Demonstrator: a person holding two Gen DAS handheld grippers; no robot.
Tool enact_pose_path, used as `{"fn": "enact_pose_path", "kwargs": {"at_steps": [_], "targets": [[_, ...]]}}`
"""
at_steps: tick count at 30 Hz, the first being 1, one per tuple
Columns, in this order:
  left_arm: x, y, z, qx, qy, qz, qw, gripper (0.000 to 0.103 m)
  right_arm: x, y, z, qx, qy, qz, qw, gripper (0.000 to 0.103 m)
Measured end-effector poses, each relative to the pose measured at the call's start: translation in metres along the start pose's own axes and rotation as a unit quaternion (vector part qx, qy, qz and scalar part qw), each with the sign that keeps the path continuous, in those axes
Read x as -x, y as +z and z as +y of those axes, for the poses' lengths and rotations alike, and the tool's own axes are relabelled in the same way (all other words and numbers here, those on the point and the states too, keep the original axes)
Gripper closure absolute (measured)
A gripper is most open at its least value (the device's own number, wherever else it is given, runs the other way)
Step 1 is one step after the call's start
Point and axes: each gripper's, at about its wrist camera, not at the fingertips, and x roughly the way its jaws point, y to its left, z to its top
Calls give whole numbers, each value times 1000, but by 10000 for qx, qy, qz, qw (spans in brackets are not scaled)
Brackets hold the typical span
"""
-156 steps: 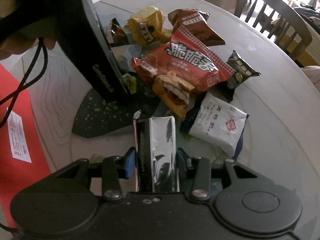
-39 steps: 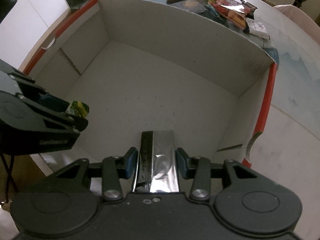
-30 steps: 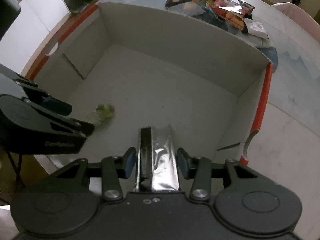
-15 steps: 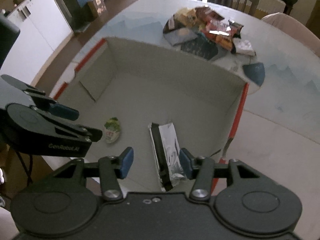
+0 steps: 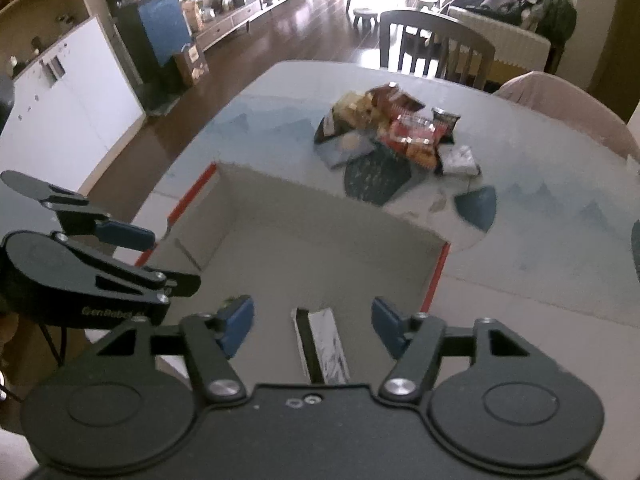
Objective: Organize snacks
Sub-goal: 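Open both tools to drop the silver bar and green pouch into the box, then move both tools back over the snack pile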
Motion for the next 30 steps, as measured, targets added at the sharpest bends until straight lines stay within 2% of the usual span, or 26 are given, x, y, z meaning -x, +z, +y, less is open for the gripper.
{"fn": "enact_pose_path", "kwargs": {"at_steps": [1,4,7,10,18,21,26,30], "targets": [[3,3,0,-10,12,-43,10000,45,3,3,-2,-29,-13,-64,10000,22],[11,15,0,-16,39,-155,9999,44,11,13,-7,-55,-1,-188,9998,21],[18,27,0,-23,73,-289,9996,39,16,25,-12,-77,-12,-274,9996,15],[26,41,2,12,82,-433,9990,32,20,37,-21,-123,-16,-353,9993,14],[30,86,7,169,100,-606,9980,30,18,69,-46,-93,-57,-419,9991,12],[29,105,9,246,119,-690,9972,24,14,85,-58,-99,-18,-463,9989,0],[21,144,18,352,230,-761,9962,21,5,116,-79,-92,82,-508,9986,0],[4,176,25,433,112,-625,9970,21,-10,141,-96,-65,-4,-472,9989,0]]}}
